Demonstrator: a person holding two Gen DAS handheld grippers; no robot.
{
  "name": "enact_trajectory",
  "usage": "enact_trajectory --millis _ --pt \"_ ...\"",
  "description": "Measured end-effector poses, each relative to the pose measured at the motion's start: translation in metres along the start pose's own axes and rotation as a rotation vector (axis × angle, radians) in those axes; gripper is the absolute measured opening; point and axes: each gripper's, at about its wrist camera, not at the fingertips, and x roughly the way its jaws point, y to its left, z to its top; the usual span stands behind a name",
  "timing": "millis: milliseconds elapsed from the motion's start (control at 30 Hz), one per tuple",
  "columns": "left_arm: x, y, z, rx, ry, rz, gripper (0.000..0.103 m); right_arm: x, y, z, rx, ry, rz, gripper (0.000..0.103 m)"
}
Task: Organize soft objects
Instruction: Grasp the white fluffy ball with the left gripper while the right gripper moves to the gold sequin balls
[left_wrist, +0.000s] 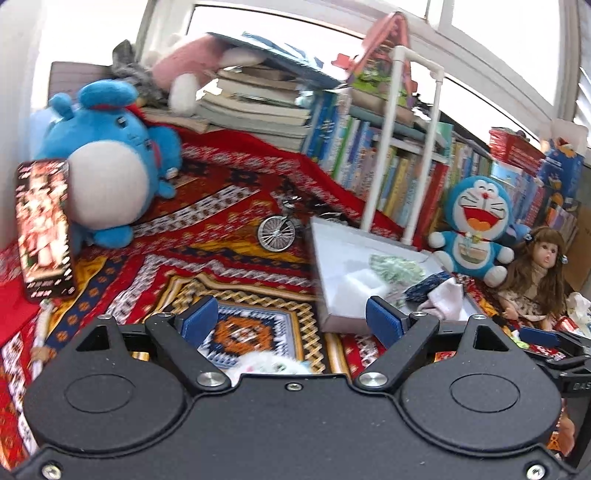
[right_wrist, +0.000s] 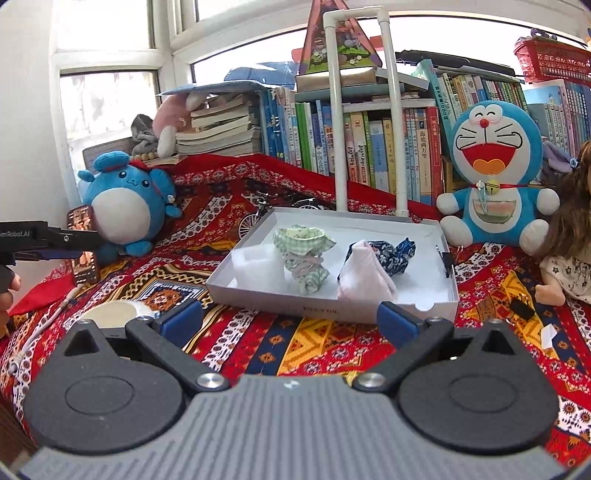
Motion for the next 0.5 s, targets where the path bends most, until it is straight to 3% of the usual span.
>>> enact_trajectory --millis 167,500 --pt "0.001 0.013 -0.019 0.003 0.027 0.041 0.086 -0.007 0.006 -0.009 -0.045 -0.002 0.007 0.103" --pt "0.013 0.026 -0.052 0.017 0.090 0.098 0.086 -0.008 0.012 -0.029 -0.128 0.022 -0.062 0.103"
